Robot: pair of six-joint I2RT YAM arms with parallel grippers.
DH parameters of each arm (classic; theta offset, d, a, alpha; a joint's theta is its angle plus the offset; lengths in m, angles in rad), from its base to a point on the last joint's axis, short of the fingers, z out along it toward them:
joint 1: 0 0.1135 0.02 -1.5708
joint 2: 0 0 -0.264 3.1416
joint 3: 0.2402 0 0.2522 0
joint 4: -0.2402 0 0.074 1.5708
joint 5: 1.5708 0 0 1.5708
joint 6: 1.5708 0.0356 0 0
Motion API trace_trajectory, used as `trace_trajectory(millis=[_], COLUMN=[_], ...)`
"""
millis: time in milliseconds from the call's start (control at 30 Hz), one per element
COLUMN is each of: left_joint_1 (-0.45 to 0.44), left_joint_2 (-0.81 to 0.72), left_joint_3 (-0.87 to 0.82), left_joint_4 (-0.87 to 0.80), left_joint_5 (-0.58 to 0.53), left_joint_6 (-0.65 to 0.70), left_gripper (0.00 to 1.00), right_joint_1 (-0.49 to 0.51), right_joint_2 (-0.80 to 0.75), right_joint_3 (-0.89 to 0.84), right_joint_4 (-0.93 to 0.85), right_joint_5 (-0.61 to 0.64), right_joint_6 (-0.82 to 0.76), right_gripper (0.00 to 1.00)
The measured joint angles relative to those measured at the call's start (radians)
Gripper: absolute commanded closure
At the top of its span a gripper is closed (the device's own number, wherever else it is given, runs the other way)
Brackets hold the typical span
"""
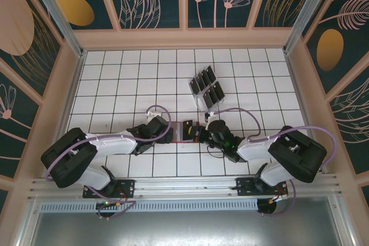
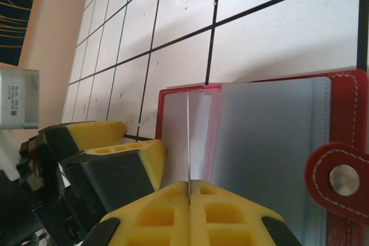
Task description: Put the credit cards into the card holder
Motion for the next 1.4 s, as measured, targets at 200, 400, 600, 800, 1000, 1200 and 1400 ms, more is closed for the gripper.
trace_trajectory(millis=[200, 400, 600, 800, 1000, 1200, 1400], left_joint_1=[-0.001, -0.001, -0.001, -0.001, -0.001, -0.001, -0.001], left_joint_2=[-0.042, -0.048, -0.040, -0.026, -0.018, 0.000, 0.018], left_joint_3=[-0.003, 0.038, 0.066, 0.069, 0.069, 0.069, 0.060], left_joint_4=[-0.034, -0.056, -0.057, -0.058, -0.053, -0.036, -0.012], left_joint_5=[0.006, 0.006, 0.006, 0.009, 0.025, 0.037, 0.037], left_joint_6=[-0.003, 0.006, 0.017, 0.031, 0.046, 0.056, 0.058], left_gripper=[0.01, 0.01, 0.01, 0.02, 0.02, 0.02, 0.02], right_joint_1=[0.001, 0.001, 0.001, 0.000, -0.005, -0.017, -0.021], right_joint_2=[0.021, 0.026, 0.043, 0.055, 0.058, 0.083, 0.092], right_joint_3=[0.009, 0.026, 0.039, 0.040, 0.040, 0.031, 0.023], right_joint_4=[0.000, 0.000, 0.000, 0.000, 0.000, 0.000, 0.005], right_joint_5=[0.000, -0.001, -0.001, -0.001, -0.001, -0.001, -0.001], right_joint_6=[0.000, 0.000, -0.001, -0.001, -0.002, -0.001, -0.001], right_gripper=[1.00, 1.00, 1.00, 1.00, 1.00, 1.00, 1.00])
